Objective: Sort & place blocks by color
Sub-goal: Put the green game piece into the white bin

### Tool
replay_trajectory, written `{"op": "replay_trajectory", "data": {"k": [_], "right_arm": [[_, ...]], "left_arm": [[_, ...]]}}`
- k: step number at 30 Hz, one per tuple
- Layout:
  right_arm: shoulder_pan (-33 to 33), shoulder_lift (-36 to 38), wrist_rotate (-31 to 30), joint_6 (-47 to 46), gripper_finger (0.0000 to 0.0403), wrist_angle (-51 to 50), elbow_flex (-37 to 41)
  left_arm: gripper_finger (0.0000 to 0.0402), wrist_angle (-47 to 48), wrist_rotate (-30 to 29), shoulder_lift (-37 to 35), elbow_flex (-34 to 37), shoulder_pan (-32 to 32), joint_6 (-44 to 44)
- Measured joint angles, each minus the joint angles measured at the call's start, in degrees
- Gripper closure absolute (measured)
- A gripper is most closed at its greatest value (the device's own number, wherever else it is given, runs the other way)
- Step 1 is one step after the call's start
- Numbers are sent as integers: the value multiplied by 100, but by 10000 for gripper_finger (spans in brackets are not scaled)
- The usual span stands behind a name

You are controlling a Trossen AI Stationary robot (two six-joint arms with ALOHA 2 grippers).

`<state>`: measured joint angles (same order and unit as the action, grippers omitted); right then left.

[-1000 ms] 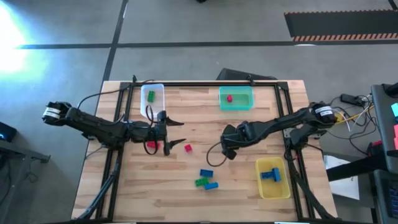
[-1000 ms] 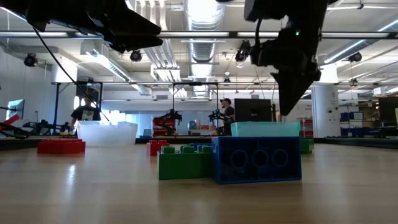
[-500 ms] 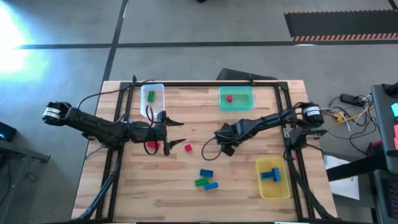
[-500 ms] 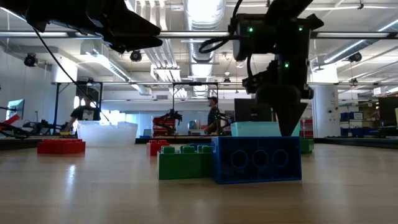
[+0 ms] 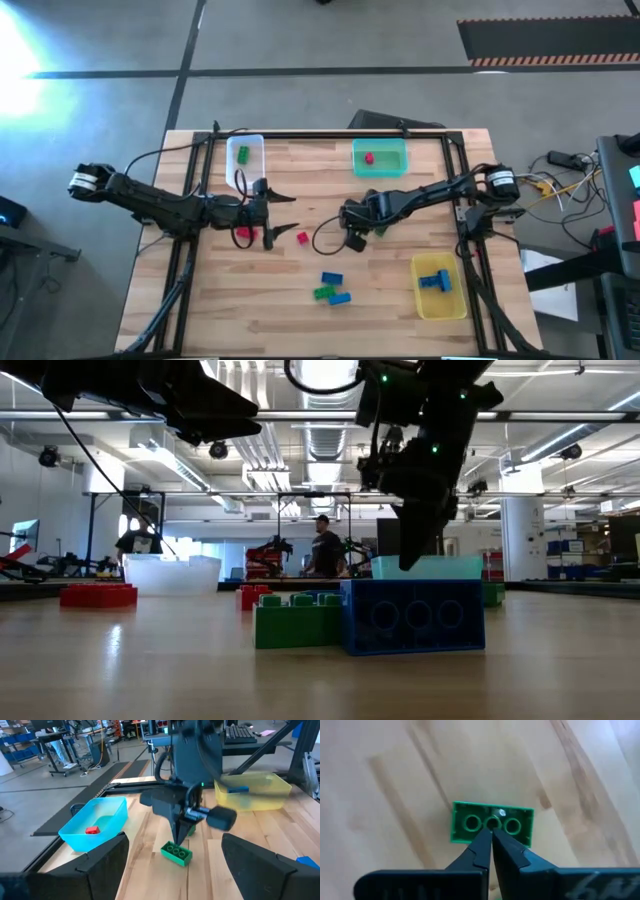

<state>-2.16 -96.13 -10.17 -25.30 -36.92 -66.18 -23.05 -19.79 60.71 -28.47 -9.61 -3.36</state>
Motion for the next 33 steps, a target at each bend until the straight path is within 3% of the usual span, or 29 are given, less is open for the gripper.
{"op": "replay_trajectory", "data": {"k": [5,11,14,23,27,33], "right_arm": [[54,56,268,1785,367,-224,-169],[-43,38,270,4918,283,-177,-227],[-47,-15,261,5756,245,-157,-227],[40,-359,177,6132,190,-124,-231],[70,-546,-143,6151,187,-86,-231],[168,-884,-166,6282,197,50,-267]], "left_arm": [[100,-7,0,0,0,-2,2],[100,-7,0,0,0,-2,7],[100,-7,0,0,2,-2,15],[100,-4,0,0,4,-2,4],[100,-11,0,0,4,-2,4],[100,-46,0,2,7,-2,2]]}}
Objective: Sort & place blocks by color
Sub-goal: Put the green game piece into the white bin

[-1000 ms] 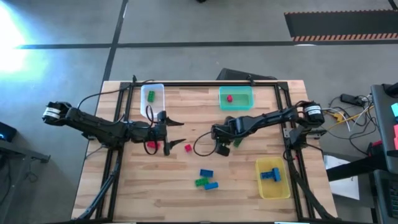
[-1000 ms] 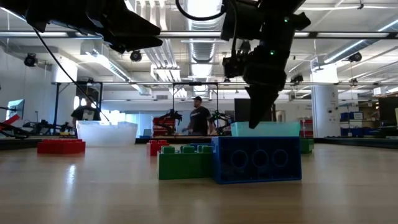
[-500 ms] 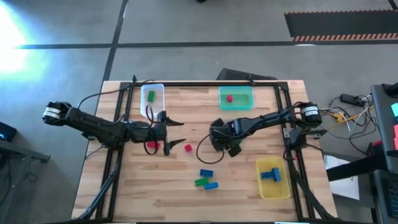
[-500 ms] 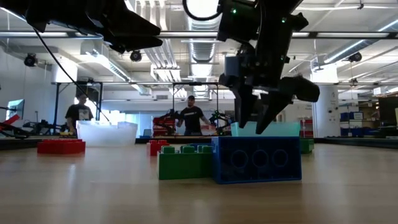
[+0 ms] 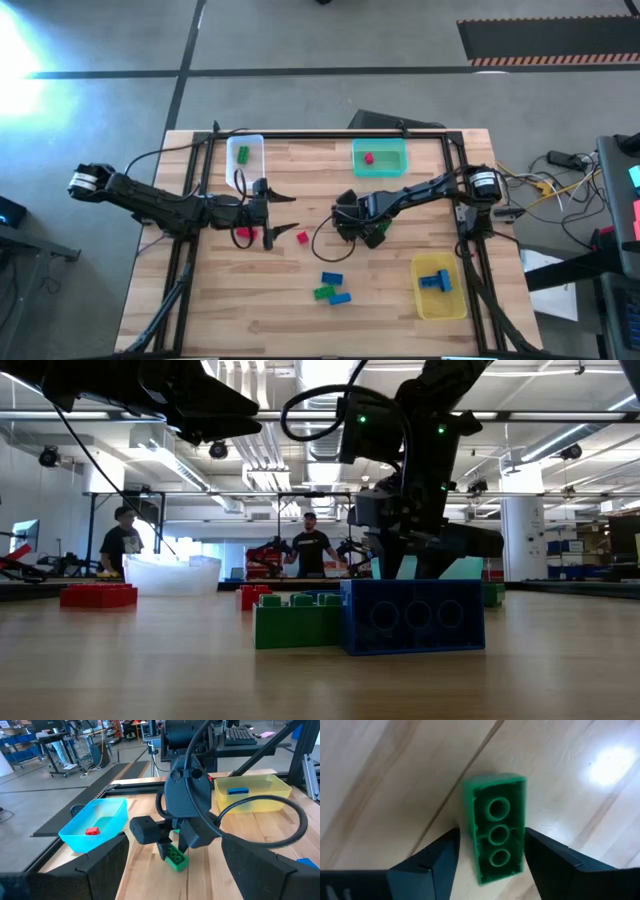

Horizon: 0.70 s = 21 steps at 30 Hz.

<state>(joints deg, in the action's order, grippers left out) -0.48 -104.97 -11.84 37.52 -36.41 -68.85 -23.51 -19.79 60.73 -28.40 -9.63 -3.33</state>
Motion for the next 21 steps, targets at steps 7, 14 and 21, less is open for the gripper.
{"op": "replay_trajectory", "data": {"k": [7,14,21], "right_arm": [[12,-131,-21,-493,281,128,-136],[18,229,279,-1684,281,133,-110],[-155,768,600,-2778,281,706,40]], "left_arm": [[100,-2,0,0,0,0,2],[100,-4,0,0,0,-7,7],[100,-103,2,0,0,-17,17]]}}
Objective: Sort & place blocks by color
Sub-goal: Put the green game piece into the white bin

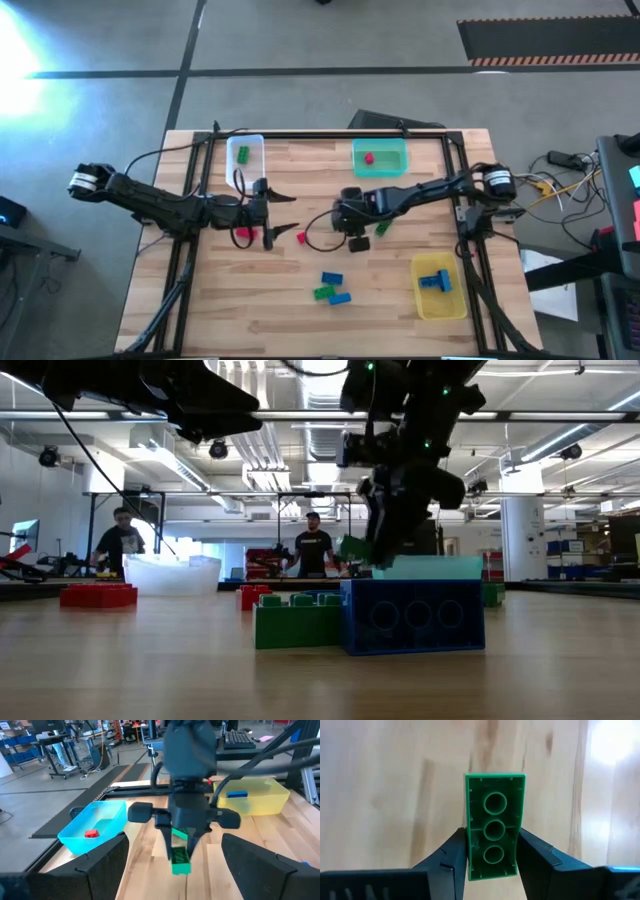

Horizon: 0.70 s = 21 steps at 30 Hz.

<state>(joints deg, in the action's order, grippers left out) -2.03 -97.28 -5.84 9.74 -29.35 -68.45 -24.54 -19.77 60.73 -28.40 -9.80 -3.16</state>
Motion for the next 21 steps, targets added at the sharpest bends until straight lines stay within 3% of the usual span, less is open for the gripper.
{"op": "replay_trajectory", "data": {"k": [5,14,21], "right_arm": [[-318,277,9,-29,281,1712,483],[-476,13,12,-317,281,6718,1682],[-473,-468,-11,-576,281,8484,1952]], "left_arm": [[100,-50,76,11,0,-13,0],[100,-591,951,178,0,-15,-22],[100,-1002,1281,587,13,-33,-25]]}}
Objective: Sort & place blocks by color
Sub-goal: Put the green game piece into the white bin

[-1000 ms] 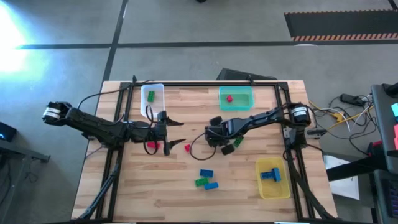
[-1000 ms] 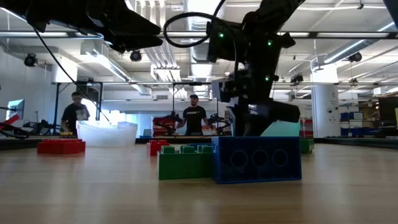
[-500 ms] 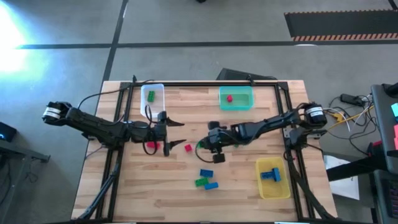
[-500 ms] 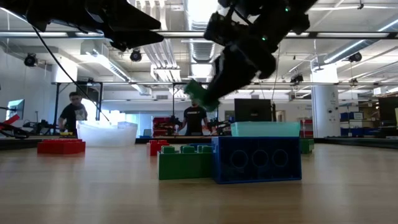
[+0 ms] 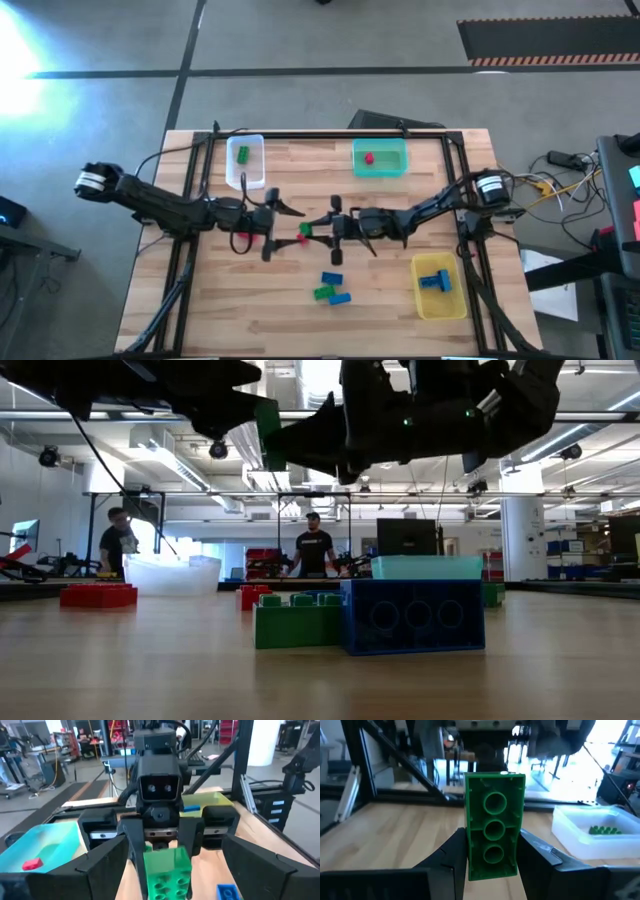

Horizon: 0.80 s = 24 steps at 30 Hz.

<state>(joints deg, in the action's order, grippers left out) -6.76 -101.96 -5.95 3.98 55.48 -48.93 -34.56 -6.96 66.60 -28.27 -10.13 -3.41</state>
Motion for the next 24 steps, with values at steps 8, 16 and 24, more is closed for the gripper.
{"op": "replay_trajectory", "data": {"k": [8,16,24], "right_arm": [[2,-204,-5,3,281,107,-234],[0,-209,-5,112,281,99,-325],[-2,-209,-5,107,281,99,-319]], "left_arm": [[100,-535,-75,484,4,-4,-39],[105,-962,-85,741,6,-1,-263],[201,-1002,-101,729,24,0,-325]]}}
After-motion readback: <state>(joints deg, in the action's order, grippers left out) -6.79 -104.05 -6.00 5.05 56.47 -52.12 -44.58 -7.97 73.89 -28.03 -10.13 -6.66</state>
